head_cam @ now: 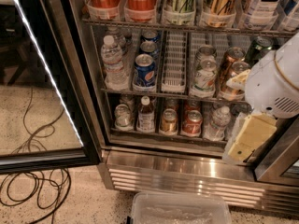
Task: Pick pepsi can from middle shelf of fridge
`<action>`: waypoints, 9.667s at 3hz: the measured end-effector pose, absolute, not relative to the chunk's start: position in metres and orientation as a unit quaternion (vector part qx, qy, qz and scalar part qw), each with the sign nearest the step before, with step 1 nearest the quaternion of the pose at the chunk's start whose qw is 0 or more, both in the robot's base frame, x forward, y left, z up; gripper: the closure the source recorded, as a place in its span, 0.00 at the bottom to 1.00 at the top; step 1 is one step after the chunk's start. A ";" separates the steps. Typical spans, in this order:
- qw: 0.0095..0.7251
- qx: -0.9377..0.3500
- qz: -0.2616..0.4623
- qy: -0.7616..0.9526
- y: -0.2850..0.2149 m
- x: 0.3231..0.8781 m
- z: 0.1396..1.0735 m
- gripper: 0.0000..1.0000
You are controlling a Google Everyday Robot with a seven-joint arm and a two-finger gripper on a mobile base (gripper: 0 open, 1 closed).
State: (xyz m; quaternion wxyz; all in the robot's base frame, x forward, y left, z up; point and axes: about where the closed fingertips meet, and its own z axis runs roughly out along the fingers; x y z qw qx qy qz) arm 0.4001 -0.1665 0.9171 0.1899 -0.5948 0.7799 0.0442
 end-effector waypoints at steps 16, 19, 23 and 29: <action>0.408 -0.012 0.435 0.803 -0.084 0.375 0.880 0.00; 0.369 -0.059 0.531 0.761 -0.074 0.362 0.892 0.00; 0.288 0.020 0.571 0.768 -0.076 0.366 0.875 0.00; 0.389 0.009 0.588 0.709 -0.066 0.350 0.916 0.00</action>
Offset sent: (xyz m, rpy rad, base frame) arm -0.0237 0.0257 -0.0478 0.8419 0.2854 -0.2647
